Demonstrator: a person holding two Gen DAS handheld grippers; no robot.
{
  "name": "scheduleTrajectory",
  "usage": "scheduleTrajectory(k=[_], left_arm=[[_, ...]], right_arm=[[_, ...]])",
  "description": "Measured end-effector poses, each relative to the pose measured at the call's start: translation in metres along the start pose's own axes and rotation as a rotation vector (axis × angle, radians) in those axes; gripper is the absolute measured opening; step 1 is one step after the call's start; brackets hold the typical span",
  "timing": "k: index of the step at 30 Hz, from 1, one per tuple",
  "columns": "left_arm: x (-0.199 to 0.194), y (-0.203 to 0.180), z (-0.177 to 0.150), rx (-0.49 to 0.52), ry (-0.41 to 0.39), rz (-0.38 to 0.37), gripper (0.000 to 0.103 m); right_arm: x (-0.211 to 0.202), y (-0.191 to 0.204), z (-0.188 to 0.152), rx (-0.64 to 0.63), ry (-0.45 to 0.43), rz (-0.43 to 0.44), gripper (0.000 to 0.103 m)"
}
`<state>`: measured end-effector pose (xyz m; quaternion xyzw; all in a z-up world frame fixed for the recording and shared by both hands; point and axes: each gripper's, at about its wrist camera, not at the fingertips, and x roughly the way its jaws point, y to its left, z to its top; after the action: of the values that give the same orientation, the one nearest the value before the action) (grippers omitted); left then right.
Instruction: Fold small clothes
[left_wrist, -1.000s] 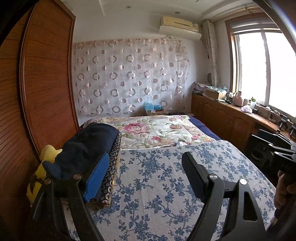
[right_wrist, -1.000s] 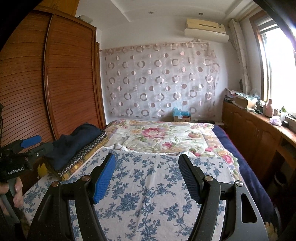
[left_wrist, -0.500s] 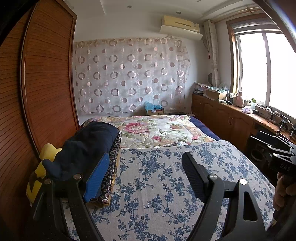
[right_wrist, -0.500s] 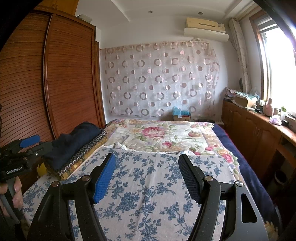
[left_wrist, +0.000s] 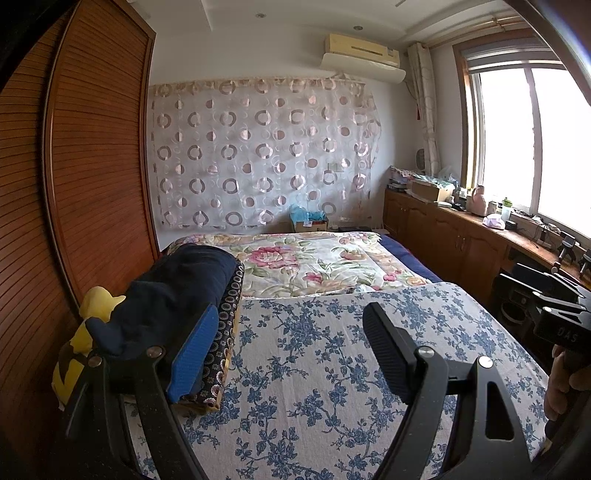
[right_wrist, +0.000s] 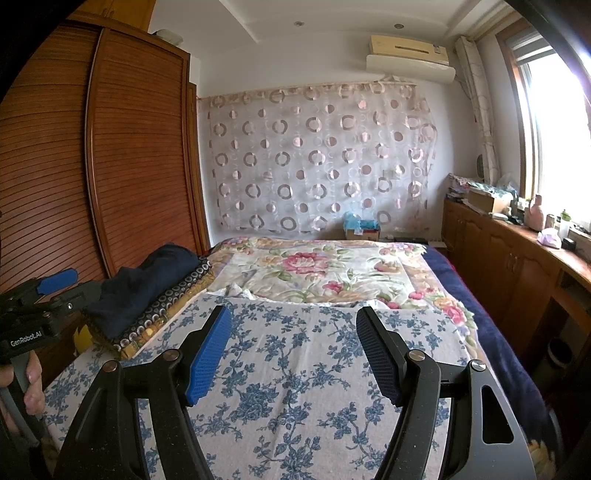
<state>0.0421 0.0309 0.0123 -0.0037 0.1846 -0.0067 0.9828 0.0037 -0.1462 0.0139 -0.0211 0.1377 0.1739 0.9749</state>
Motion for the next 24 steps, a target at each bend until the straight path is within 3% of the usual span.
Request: scheduleTrajectory(k=[24], left_arm=[[0.0002,0.0002,-0.0015,-0.003,-0.002,-0.001,0.081]], right_arm=[[0.0017,-0.0031,-0.0007,0.004,0.002,0.006,0.072]])
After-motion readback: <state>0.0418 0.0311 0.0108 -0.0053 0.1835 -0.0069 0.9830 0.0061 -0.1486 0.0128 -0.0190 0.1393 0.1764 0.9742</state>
